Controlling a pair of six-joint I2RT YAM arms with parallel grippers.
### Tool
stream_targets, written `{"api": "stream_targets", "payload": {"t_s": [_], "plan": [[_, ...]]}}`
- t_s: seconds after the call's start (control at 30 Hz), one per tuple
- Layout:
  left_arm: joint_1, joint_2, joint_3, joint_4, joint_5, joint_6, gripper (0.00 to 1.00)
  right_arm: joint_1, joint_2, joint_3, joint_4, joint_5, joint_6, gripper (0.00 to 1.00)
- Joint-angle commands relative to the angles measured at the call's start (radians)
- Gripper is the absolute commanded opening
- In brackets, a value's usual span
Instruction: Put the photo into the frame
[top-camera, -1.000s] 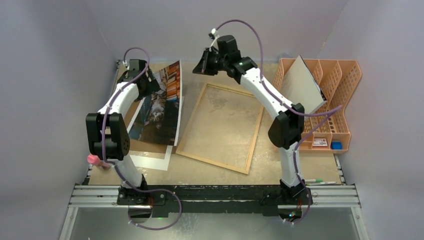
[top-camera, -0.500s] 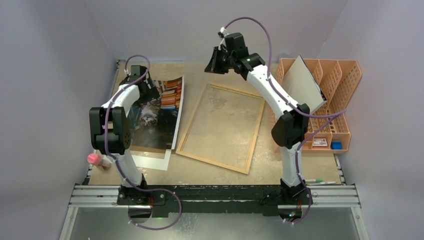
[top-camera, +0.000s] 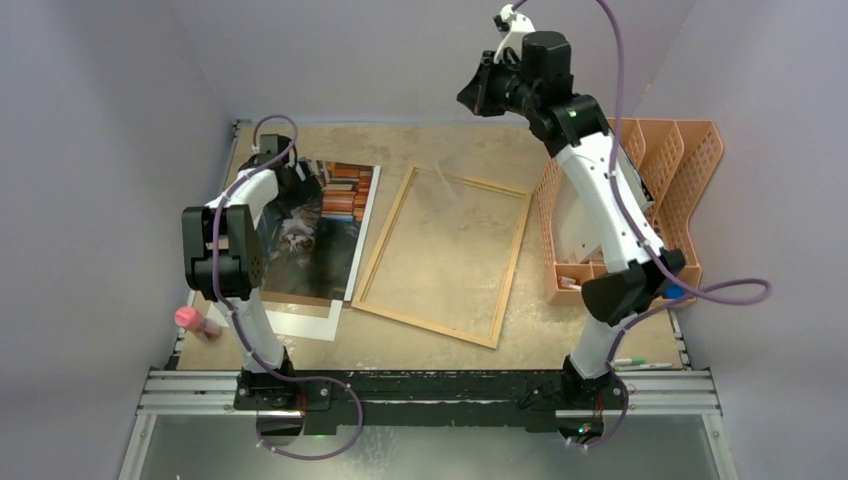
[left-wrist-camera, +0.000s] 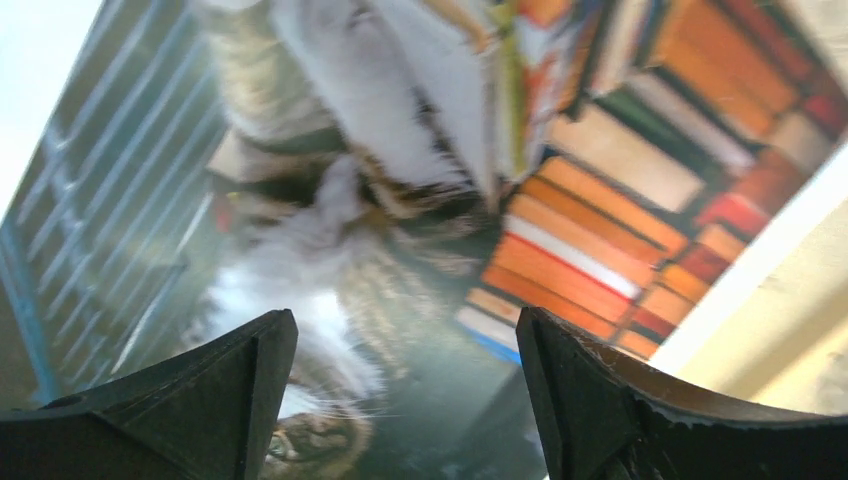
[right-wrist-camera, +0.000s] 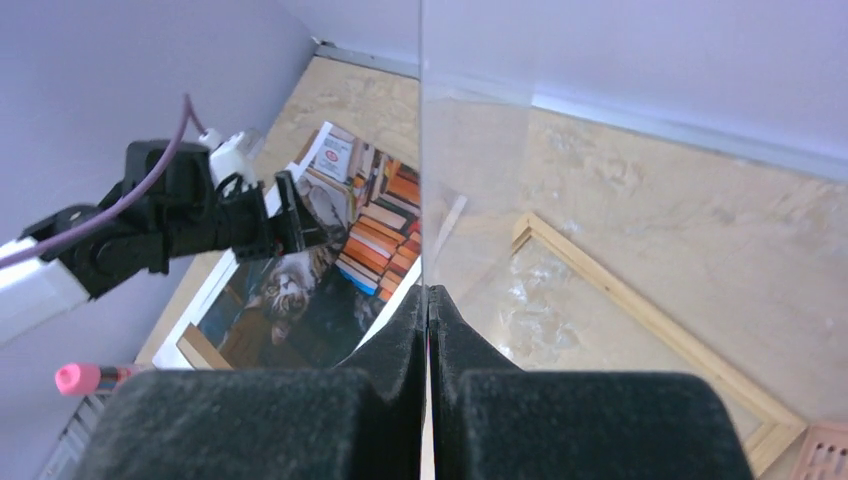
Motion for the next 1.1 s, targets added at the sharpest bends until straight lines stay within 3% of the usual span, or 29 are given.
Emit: {"api": "stream_targets", "payload": {"t_s": [0.0, 0.17, 0.43, 0.67, 0.83, 0.97, 1.07], "plan": [[0.001, -0.012, 0.1, 0.042, 0.178, 0.011, 0.87, 0.008, -0.111, -0.045, 0.062, -0.087, -0.168, 0.0], [-0.001, -0.047, 0.142, 0.133, 0.355, 0.004, 0.87, 0.009, -0.232, -0.122, 0.149, -0.137, -0.197, 0.0], [0.001, -0.17, 0.184, 0.308, 0.42, -0.098, 0.86, 0.009, -0.333, -0.174, 0.26, -0.139, -0.089, 0.0], [0.001, -0.295, 0.119, 0.55, 0.647, -0.217, 0.86, 0.01, -0.383, -0.178, 0.285, -0.138, -0.032, 0.0], [0.001, -0.415, -0.03, 0.878, 0.823, -0.449, 0.86, 0.009, -0.434, -0.189, 0.323, -0.106, 0.047, 0.0], [-0.008, -0.463, -0.167, 1.095, 0.888, -0.673, 0.86, 0.008, -0.441, -0.185, 0.335, -0.103, 0.209, 0.0], [-0.022, -0.497, -0.257, 1.195, 0.914, -0.76, 0.86, 0.009, -0.459, -0.251, 0.388, -0.115, 0.362, 0.0]]}}
